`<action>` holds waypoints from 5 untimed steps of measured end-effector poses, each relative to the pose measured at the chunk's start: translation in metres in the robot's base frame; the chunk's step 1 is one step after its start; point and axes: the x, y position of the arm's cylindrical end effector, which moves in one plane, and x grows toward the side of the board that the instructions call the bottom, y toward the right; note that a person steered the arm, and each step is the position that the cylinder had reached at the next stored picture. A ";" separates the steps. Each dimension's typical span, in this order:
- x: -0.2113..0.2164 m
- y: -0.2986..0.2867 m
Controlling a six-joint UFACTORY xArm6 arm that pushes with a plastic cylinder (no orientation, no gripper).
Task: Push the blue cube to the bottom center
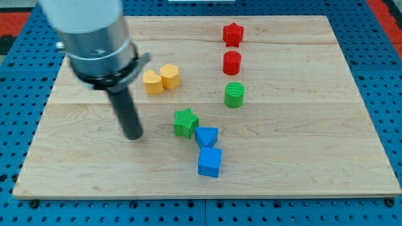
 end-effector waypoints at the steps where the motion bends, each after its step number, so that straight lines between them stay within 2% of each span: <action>1: -0.016 0.028; 2: -0.033 0.026; 3: -0.029 0.068; 4: -0.029 0.066; 5: 0.007 0.055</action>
